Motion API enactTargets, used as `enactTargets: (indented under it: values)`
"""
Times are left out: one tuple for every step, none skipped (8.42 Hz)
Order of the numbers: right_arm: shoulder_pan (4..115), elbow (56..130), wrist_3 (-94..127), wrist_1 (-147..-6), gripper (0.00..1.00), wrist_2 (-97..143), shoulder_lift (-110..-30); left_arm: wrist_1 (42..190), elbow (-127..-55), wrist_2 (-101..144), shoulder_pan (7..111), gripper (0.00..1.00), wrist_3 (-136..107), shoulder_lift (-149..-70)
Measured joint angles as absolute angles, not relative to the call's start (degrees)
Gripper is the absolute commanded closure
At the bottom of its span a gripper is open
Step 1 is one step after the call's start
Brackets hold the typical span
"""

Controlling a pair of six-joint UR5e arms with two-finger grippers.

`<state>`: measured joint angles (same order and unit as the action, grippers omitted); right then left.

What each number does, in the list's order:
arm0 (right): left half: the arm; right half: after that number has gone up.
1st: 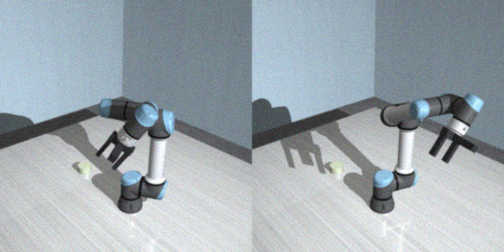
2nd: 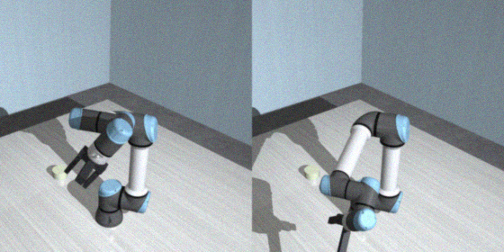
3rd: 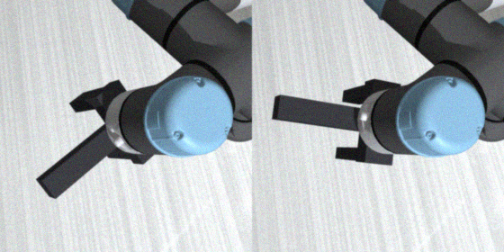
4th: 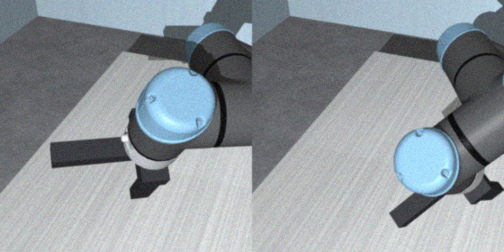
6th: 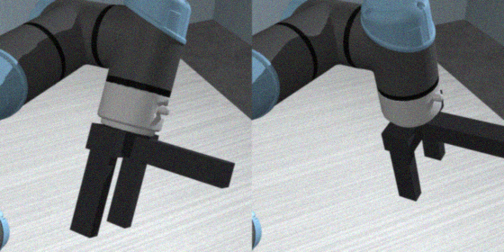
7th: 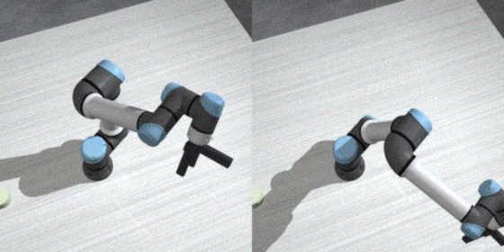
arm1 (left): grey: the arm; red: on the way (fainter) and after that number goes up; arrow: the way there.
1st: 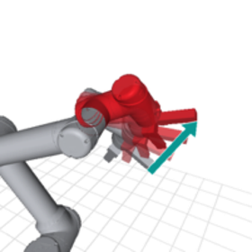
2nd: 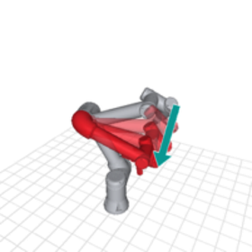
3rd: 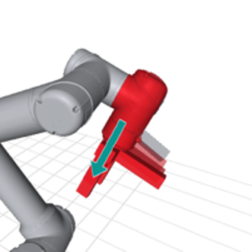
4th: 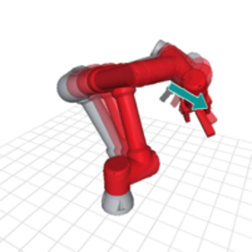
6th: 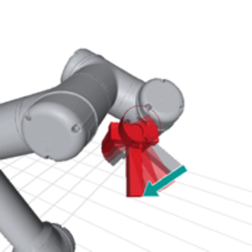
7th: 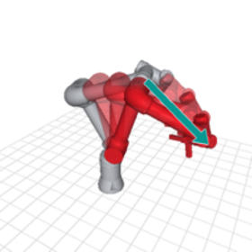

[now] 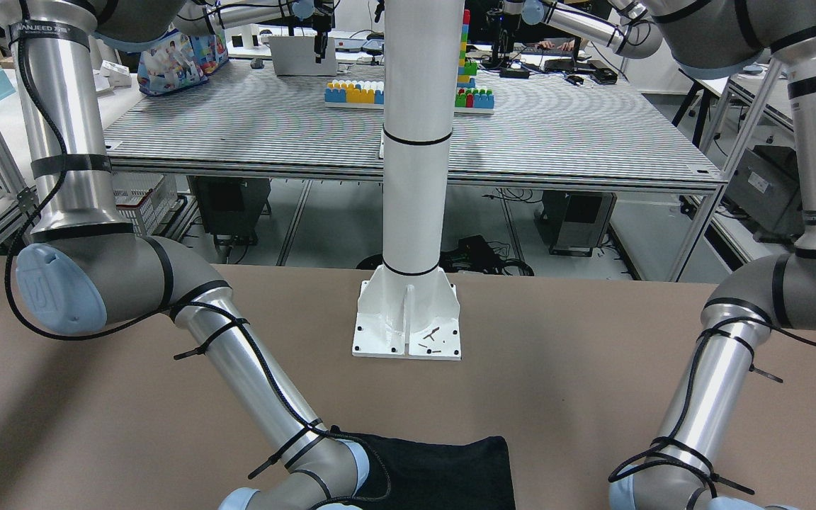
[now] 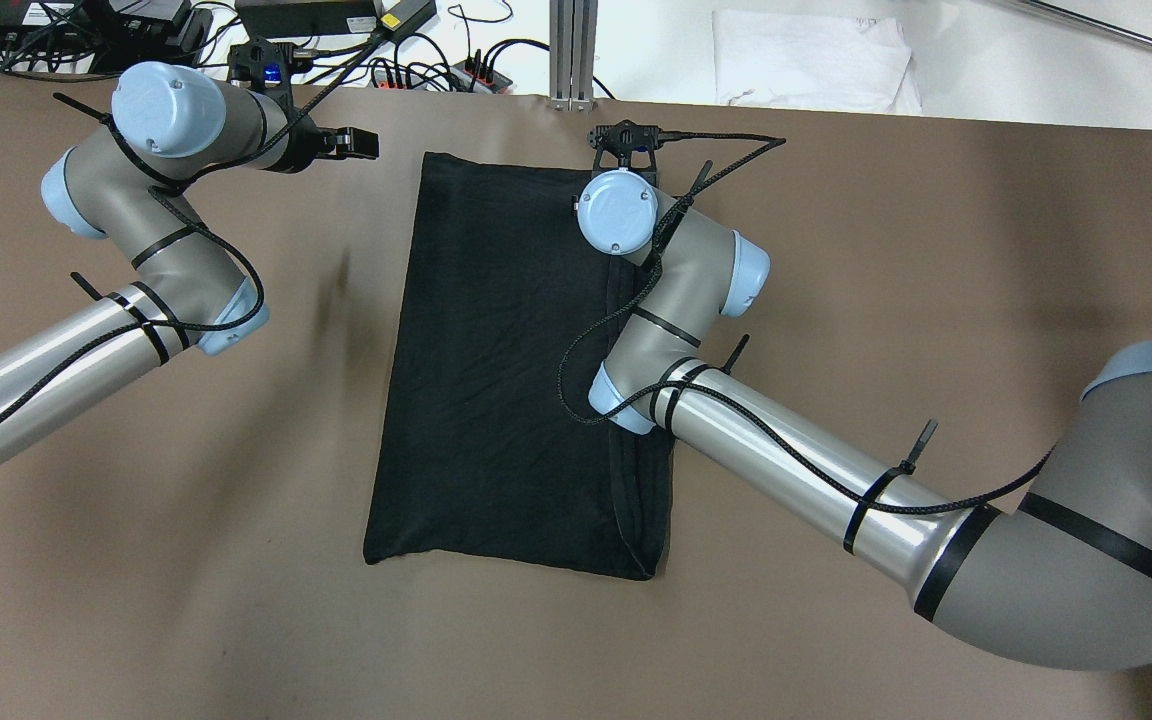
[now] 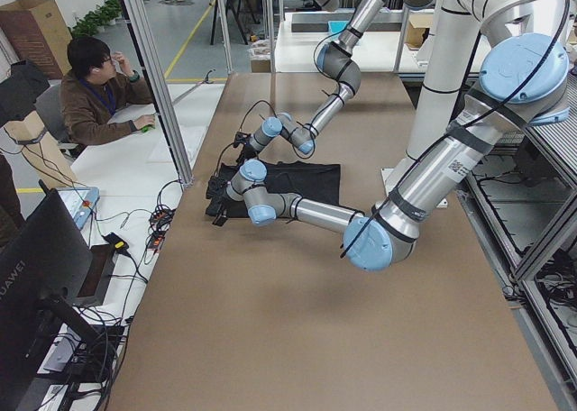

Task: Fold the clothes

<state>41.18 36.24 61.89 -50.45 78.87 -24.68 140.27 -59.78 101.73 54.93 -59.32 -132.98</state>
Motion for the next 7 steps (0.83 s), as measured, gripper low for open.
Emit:
enactTargets:
  values:
    - [41.32,36.22,60.95,-50.45,0.97,78.97,-24.5,140.27,-59.77,101.76,54.93,0.0,-59.33,-132.98]
    - [41.45,36.21,60.3,-50.45,0.98,79.01,-24.46,140.27,-59.77,101.77,54.93,0.0,-59.36,-132.98]
    - [41.51,36.24,59.99,-50.45,0.97,79.01,-24.45,140.27,-59.77,101.77,54.93,0.0,-59.36,-132.98]
    - [41.51,36.27,59.85,-50.45,0.84,79.01,-24.44,140.27,-59.77,101.77,54.93,0.0,-59.34,-132.98]
    - [41.53,36.3,59.8,-50.45,0.69,79.01,-24.43,140.27,-59.77,101.78,54.93,0.0,-59.34,-132.98]
    - [41.55,36.38,59.78,-50.41,0.62,79.0,-24.38,140.27,-59.77,101.78,54.93,0.0,-59.36,-132.98]
    - [41.55,36.38,59.77,-50.38,0.58,78.93,-24.37,140.27,-59.77,101.78,54.93,0.0,-59.36,-132.98]
